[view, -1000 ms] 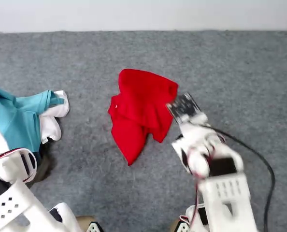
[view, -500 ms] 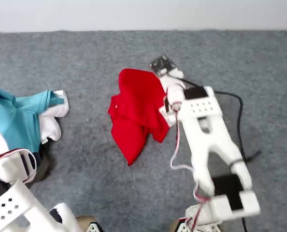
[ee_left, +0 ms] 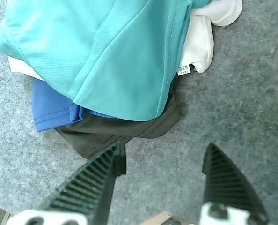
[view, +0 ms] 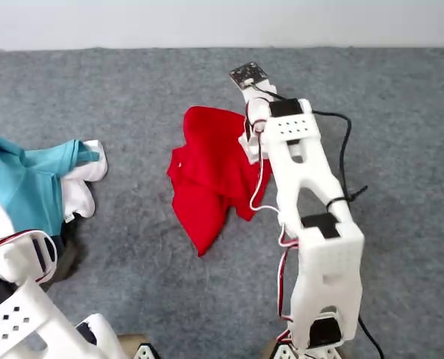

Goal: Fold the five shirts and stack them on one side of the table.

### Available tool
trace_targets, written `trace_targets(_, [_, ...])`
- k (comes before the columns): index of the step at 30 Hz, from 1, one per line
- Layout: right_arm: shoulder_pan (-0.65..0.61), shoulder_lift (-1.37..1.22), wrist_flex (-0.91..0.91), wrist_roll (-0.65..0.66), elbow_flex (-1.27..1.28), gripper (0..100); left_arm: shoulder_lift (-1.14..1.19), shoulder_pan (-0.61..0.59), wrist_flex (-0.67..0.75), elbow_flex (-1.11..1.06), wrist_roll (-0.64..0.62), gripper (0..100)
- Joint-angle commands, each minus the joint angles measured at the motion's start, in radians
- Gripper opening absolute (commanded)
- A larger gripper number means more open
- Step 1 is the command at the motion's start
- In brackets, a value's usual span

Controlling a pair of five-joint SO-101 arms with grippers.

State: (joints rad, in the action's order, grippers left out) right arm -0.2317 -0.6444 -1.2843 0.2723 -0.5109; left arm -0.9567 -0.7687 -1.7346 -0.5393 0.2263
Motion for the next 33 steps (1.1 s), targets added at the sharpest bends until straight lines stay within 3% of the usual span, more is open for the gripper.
trace_targets(1, [0.013, -0.065, -0.058, -0.011, -0.157, 24.8, -0.015, 0.008, -0.018, 0.024, 0.005, 26])
trace_targets(7, [0.013, -0.194, -0.216, -0.011, -0.328, 22.4, -0.015, 0.008, -0.018, 0.024, 0.003, 26])
trace_targets(17, [0.013, -0.288, -0.455, 0.04, -0.552, 0.8, -0.015, 0.008, -0.018, 0.019, 0.003, 26])
trace_targets(28, [0.182, -0.102, -0.512, 0.083, -0.471, 0.9, -0.015, 0.009, -0.018, 0.024, 0.003, 26])
trace_targets(33, [0.147, -0.09, -0.507, 0.107, -0.413, 5.1, -0.015, 0.009, -0.018, 0.024, 0.003, 26])
